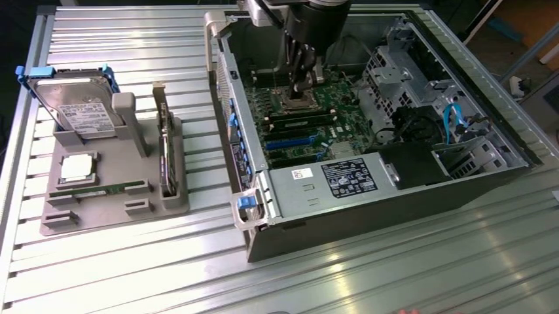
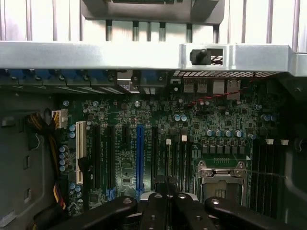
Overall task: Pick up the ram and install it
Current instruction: 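Press down the ram until it locks into place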
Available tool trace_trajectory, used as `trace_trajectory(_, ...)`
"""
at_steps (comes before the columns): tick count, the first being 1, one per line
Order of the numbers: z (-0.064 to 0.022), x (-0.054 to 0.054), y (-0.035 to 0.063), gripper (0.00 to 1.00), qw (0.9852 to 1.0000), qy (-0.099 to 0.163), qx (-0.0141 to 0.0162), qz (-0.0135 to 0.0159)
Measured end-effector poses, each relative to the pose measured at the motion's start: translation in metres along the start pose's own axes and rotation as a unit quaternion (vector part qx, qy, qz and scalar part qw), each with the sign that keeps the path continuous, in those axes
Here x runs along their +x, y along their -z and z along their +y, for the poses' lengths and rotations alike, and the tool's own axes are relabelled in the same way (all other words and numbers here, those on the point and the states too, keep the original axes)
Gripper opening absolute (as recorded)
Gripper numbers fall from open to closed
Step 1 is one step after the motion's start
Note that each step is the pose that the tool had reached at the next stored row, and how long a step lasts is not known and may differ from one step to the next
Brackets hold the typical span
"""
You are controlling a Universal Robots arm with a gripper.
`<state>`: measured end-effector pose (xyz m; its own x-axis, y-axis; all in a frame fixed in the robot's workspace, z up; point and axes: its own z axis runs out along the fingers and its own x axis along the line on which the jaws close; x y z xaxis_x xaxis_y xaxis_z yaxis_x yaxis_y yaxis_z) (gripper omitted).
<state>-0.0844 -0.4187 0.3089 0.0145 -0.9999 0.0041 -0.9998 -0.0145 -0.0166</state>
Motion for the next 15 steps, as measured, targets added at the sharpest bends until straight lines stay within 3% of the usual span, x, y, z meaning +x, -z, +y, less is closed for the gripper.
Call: trace_trajectory(15, -0.0298, 0.000, -0.0005, 0.11, 1.0000, 0.000, -0.0001, 0.0011)
